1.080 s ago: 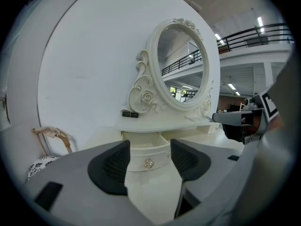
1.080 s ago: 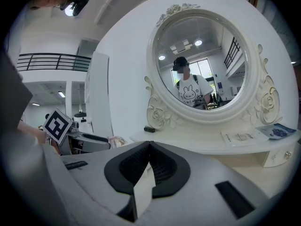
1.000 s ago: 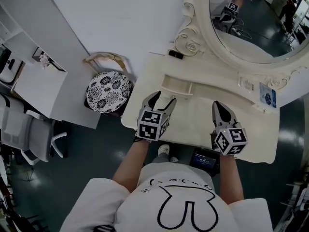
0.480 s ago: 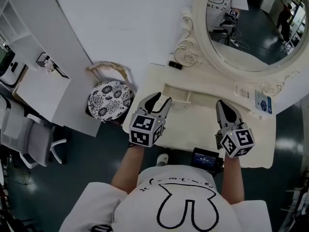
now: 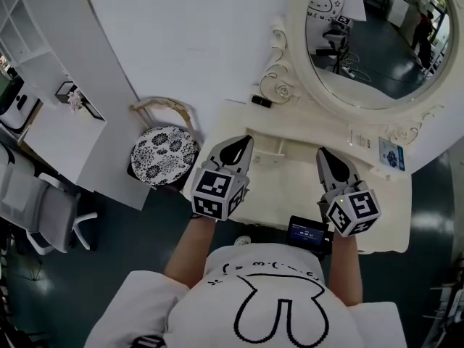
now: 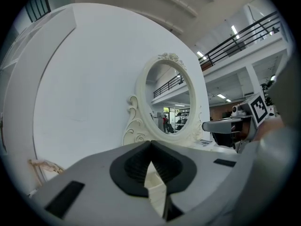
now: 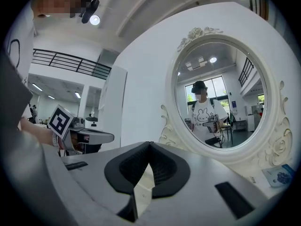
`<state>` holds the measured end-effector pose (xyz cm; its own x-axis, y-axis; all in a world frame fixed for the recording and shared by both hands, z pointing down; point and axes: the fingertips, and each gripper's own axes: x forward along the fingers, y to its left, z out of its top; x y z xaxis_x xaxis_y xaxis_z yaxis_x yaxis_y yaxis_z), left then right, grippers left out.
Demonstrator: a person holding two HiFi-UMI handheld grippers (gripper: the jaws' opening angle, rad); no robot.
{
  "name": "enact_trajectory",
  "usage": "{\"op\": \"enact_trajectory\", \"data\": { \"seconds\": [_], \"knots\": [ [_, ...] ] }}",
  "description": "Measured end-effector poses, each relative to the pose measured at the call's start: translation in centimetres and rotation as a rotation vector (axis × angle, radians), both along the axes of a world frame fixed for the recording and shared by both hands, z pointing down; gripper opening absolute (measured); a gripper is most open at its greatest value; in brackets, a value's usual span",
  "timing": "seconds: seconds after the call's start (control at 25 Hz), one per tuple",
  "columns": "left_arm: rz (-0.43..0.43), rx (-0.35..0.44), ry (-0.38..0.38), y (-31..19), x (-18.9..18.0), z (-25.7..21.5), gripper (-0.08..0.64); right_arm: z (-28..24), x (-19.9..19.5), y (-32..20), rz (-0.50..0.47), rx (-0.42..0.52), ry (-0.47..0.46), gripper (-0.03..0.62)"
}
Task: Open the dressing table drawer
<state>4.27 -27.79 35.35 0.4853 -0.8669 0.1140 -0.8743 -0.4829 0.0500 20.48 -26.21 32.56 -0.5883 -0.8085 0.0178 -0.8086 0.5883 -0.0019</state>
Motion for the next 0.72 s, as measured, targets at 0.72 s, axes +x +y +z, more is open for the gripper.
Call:
{"op": "enact_trajectory", "data": {
  "seconds": [0.72],
  "knots": [
    [0.013,0.034,0.002,2.7,0.6,-1.2,0.020,-0.2,-1.6,3.1,-0.055,0.013,0.064,0.015]
  ]
}}
